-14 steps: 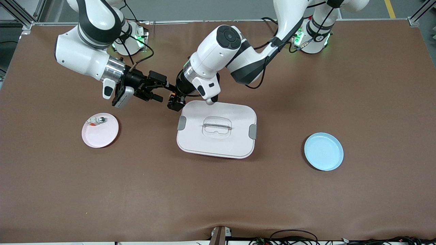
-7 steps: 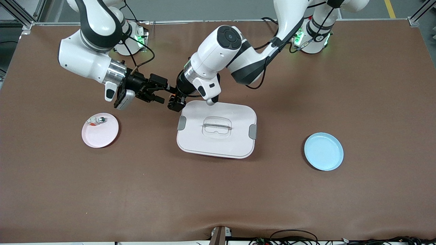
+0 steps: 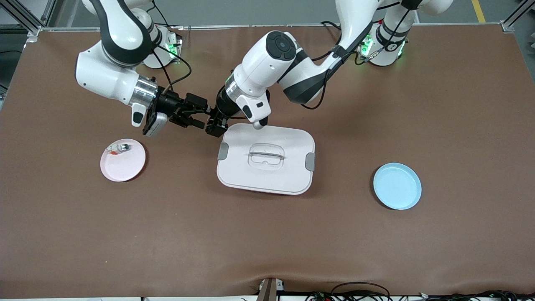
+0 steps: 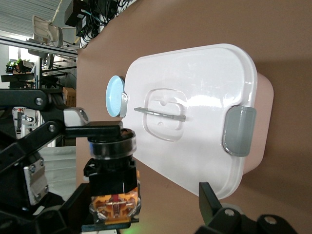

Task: Transfer orange switch to right arm and place
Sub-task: 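Close the right gripper on the orange switch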

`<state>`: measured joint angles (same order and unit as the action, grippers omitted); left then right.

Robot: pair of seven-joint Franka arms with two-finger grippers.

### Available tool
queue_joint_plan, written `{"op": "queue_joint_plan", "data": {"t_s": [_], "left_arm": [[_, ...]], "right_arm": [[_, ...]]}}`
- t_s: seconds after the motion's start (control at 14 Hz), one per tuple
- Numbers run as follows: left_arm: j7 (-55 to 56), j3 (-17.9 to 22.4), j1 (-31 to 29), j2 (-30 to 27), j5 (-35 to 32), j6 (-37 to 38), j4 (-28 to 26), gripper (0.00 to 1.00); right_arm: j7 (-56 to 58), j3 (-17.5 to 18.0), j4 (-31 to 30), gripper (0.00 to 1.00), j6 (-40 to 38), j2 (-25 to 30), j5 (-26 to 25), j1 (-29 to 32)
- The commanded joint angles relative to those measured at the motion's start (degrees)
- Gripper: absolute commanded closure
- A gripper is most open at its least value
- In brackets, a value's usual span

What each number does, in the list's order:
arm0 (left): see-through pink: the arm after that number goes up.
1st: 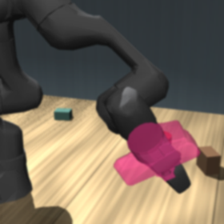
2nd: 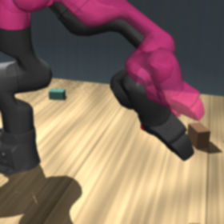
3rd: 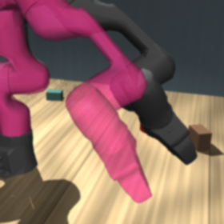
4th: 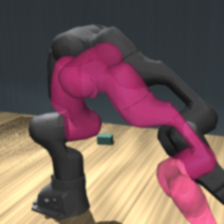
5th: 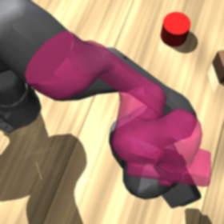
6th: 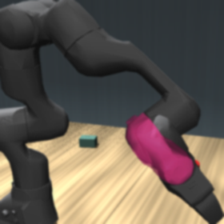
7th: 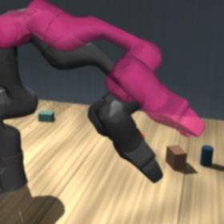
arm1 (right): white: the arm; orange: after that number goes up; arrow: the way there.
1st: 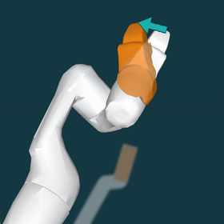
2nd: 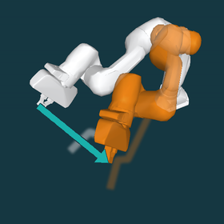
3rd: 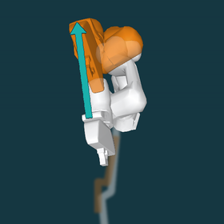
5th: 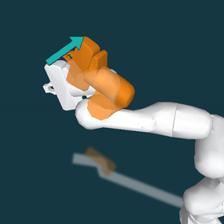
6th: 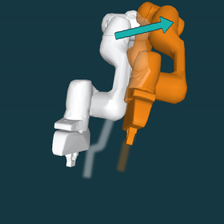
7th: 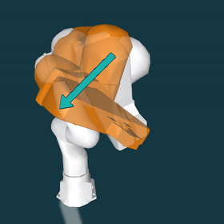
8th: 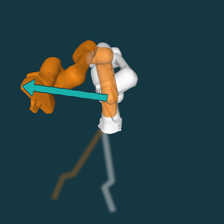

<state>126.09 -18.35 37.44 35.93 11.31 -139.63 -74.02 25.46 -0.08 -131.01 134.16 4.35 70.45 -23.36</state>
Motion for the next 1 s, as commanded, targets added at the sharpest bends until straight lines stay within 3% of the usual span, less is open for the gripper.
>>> {"op": "queue_joint_plan", "data": {"t_s": [0.0,0.07,0.29,0.57,0.64,0.72,0.79,0.93], "left_arm": [[0.82,0.50,0.62,0.11,0.47,0.76,1.16,1.00],[0.82,0.50,0.62,0.11,0.47,0.76,1.16,1.00],[0.82,0.50,0.62,0.20,0.47,0.76,1.16,1.00],[0.82,0.59,0.62,0.20,0.47,0.76,1.16,1.00],[0.65,0.59,0.62,0.20,0.47,0.76,1.07,0.78],[0.64,0.59,0.62,0.11,0.38,0.76,1.07,0.17],[0.56,0.68,0.62,0.02,0.29,0.76,1.07,0.00],[0.47,0.68,0.27,-0.07,0.29,0.76,1.07,0.00]], "right_arm": [[1.61,-0.09,-0.39,0.43,0.75,0.40,2.32,-1.08],[1.61,-0.09,-0.39,0.61,0.75,0.40,2.41,-1.25],[1.43,-0.09,-0.39,0.99,0.75,0.57,2.41,-1.34],[0.99,-0.09,-0.39,1.00,0.75,0.49,2.41,-1.43],[0.99,-0.09,-0.39,1.00,0.75,0.49,2.32,-1.43],[1.08,-0.09,-0.39,1.00,0.75,0.49,2.32,-1.43],[1.08,-0.09,-0.39,1.00,0.67,0.49,2.32,-1.43],[1.70,-0.09,-0.13,1.00,0.58,0.57,1.80,-1.43]]}}
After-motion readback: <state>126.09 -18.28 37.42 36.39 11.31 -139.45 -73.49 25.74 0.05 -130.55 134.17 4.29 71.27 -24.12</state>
